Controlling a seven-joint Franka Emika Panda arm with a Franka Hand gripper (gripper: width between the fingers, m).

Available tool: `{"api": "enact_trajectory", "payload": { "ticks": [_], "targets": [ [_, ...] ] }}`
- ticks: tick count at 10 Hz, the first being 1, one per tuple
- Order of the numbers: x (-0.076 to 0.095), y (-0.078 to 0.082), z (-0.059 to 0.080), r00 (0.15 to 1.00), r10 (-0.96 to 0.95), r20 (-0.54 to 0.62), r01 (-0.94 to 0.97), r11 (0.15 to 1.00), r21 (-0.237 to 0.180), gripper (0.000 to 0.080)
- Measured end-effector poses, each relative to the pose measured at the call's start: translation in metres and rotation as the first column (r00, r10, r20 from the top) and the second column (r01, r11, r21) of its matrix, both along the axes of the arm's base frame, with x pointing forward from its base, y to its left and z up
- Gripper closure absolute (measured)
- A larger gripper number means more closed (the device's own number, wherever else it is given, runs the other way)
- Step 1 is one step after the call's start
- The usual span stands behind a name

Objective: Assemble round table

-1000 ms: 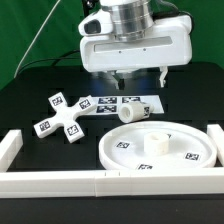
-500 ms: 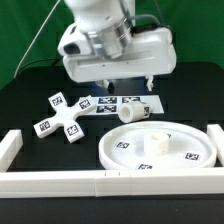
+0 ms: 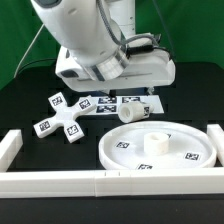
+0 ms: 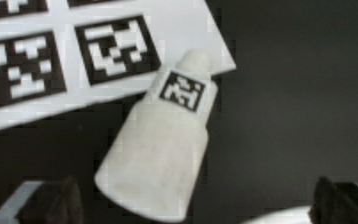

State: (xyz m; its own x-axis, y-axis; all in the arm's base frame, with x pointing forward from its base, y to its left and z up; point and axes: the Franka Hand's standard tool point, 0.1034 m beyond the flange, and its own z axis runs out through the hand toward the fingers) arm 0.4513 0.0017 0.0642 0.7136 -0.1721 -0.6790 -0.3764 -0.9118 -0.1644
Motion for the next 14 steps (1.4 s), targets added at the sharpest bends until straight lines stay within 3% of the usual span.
{"api": "enact_trajectory", "payload": {
  "ticks": [2, 5, 7, 8, 10, 14],
  "targets": [
    [0.006, 0.007, -0.008, 1.000, 0.017, -0.011, -0.017, 1.000, 0.002, 0.0151],
    [0.005, 0.007, -0.008, 1.000, 0.019, -0.012, -0.019, 1.000, 0.003, 0.0151],
    [-0.006, -0.004, -0.004, 0.991, 0.072, -0.113, -0.070, 0.997, 0.015, 0.0151],
    [-0.005, -0.005, -0.009, 0.987, 0.084, -0.136, -0.085, 0.996, -0.001, 0.0151],
    [-0.006, 0.002, -0.021, 0.992, 0.092, -0.092, -0.094, 0.995, -0.023, 0.0151],
    [-0.009, 0.004, -0.020, 0.991, 0.094, -0.099, -0.095, 0.995, -0.010, 0.0151]
  ]
}}
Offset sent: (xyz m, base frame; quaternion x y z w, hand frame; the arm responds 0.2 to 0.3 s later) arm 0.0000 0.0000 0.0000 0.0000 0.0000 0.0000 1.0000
